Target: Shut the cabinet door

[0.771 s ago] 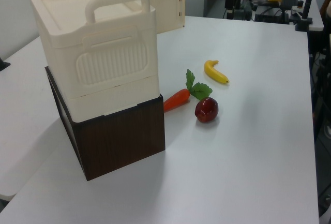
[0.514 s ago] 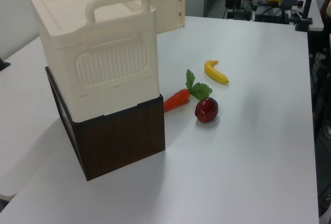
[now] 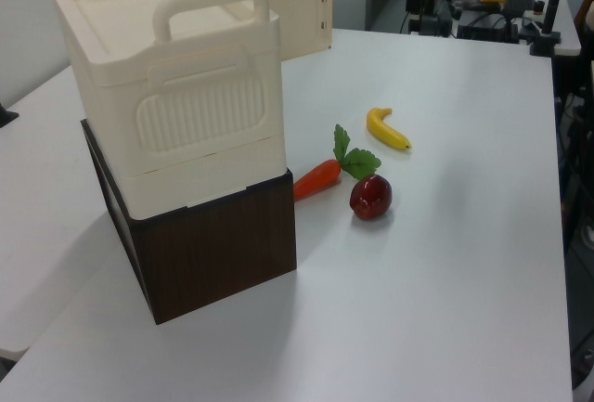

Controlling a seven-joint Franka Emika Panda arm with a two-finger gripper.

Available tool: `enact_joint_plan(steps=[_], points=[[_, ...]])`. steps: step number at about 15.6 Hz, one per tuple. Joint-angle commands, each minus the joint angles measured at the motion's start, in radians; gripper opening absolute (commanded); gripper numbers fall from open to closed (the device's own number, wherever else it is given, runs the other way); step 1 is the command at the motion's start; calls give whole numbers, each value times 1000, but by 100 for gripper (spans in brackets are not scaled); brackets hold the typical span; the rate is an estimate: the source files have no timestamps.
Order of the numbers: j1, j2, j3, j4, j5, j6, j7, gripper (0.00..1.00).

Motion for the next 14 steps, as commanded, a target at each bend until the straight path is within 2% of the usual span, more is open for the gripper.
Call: enact_joint_plan(steps=[1, 4, 10, 14], points=[[0, -10, 4, -24, -6, 41, 2, 46], [0, -3, 4, -22, 4, 45, 2, 2], [-1, 19, 4, -3, 7, 48, 3, 0], [-16, 55, 3, 62, 46, 62, 12, 0]])
